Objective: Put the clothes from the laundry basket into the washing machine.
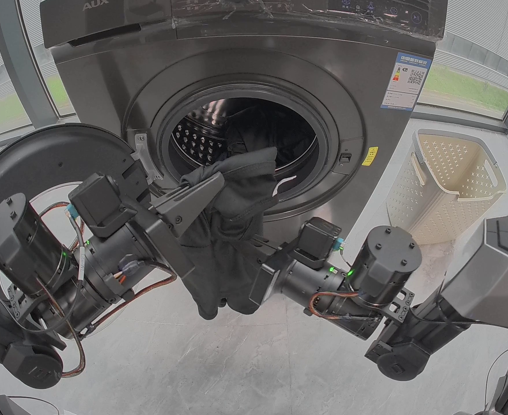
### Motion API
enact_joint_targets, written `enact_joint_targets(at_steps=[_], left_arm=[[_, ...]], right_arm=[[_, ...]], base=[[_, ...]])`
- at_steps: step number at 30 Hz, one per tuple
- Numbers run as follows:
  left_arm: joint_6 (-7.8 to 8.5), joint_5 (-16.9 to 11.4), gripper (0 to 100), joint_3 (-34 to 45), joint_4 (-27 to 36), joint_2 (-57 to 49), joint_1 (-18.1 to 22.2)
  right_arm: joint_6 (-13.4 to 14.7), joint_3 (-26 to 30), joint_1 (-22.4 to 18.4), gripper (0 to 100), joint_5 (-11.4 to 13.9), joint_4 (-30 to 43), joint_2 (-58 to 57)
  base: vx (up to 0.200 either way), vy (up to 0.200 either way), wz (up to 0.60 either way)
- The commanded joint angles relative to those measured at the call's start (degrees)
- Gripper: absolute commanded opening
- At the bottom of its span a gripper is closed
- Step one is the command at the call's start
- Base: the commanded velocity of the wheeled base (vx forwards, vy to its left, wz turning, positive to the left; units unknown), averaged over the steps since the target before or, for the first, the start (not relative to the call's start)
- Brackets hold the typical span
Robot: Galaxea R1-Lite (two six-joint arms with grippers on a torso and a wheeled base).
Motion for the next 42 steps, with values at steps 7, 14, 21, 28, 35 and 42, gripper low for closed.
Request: enact_joint_targets(at_steps=[7,14,21,28,35,42], left_arm=[[-0.06,0.1,0,0.2,0.0,0.1,0.1],[-0.06,0.1,0,0.1,0.0,0.1,0.0],[-0.06,0.0,0,-0.1,0.0,-0.1,0.0],[-0.06,0.0,0,0.0,0.0,-0.4,-0.4],[-0.06,0.0,0,0.1,0.0,-0.4,-0.5],[-0.06,0.0,0,0.1,-0.1,-0.1,-0.2]], right_arm=[[-2.1,8.0,-3.9,0,-0.3,1.8,-9.8],[-2.7,8.9,-3.8,0,-0.3,2.0,-9.8],[-4.4,10.4,-3.6,100,0.2,1.4,-7.2],[-6.2,9.6,-3.7,100,2.3,1.7,-4.7],[-6.5,3.3,-4.1,100,3.1,2.0,-1.8],[-7.5,-2.4,-4.8,100,3.3,3.6,-0.3]], base=[[0.000,0.000,0.00],[0.000,0.000,0.00],[0.000,0.000,0.00],[0.000,0.000,0.00],[0.000,0.000,0.00],[0.000,0.000,0.00]])
